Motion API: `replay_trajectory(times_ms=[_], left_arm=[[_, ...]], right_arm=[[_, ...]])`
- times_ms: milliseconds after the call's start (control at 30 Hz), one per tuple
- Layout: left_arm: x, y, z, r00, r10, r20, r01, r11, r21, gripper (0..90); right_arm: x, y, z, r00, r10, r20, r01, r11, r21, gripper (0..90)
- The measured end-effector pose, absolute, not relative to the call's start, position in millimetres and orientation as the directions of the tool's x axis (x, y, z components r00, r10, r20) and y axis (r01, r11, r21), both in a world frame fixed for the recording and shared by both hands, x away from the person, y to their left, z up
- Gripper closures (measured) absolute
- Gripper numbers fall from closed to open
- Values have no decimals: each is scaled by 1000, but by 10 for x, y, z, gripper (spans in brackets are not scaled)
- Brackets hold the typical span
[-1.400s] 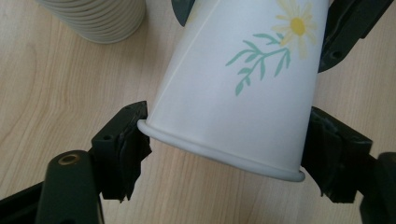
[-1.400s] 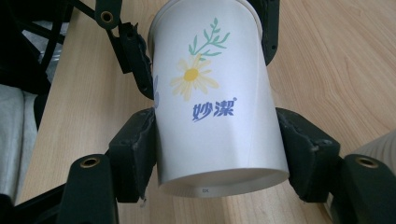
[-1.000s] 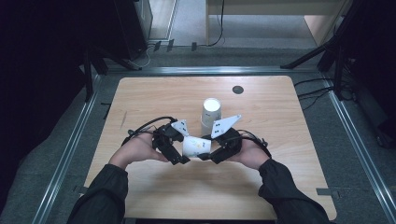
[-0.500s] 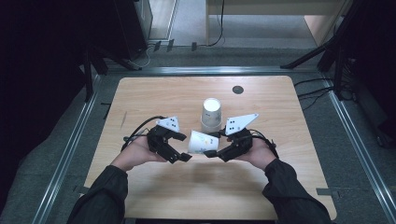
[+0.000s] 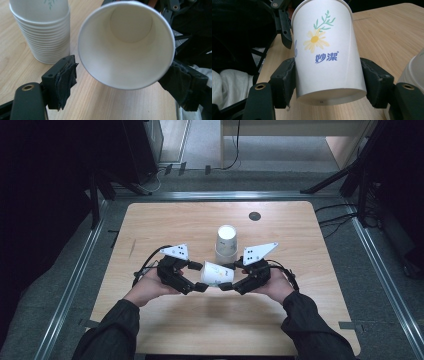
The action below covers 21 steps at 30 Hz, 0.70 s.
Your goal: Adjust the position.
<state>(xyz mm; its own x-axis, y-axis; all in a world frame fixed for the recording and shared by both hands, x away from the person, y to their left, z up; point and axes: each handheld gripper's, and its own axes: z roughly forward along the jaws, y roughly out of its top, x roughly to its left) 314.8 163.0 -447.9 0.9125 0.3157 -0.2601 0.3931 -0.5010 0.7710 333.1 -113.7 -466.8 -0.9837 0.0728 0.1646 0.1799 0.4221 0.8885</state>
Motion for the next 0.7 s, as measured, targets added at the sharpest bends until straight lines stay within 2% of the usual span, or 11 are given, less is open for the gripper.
replay_trajectory(times_ms=[700], left_arm=[[3160,1667,-4477,914,295,-279,390,-446,805,224]], right_arm=[[3360,-1060,-4722,-975,44,220,219,391,894,341]])
